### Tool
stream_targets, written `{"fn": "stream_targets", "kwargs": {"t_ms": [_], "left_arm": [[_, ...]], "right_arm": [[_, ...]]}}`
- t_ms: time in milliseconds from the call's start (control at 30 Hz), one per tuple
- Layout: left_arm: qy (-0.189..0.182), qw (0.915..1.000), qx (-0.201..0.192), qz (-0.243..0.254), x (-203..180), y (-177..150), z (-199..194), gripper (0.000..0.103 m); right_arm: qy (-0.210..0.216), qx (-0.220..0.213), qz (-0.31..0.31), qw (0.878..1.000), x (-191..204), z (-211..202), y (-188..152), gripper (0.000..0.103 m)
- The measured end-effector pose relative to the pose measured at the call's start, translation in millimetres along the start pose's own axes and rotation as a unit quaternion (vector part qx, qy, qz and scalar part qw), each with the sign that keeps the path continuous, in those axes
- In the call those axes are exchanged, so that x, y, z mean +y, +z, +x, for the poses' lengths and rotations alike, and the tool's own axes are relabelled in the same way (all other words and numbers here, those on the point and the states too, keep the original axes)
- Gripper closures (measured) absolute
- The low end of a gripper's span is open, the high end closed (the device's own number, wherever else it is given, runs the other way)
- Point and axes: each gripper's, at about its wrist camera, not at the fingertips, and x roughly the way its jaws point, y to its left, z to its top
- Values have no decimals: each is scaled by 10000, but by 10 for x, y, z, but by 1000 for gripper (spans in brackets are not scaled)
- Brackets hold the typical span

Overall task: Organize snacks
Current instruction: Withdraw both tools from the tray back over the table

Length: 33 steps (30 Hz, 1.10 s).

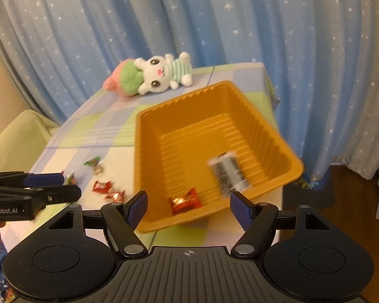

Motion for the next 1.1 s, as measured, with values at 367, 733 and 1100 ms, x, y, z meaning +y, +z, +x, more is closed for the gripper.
{"fn": "stream_targets", "kwargs": {"t_ms": [367,733,1100], "left_arm": [[359,9984,164,-402,452,-430,-340,41],[619,9946,210,-805,891,-720,-609,41],[1007,9886,224,-1101,1369,-908,-798,41]], "right_arm": [[316,375,-44,9988,455,75,-327,31],[586,727,-282,9952,1003,323,-544,31],[656,912,-515,9923,1439,604,-614,31]]}}
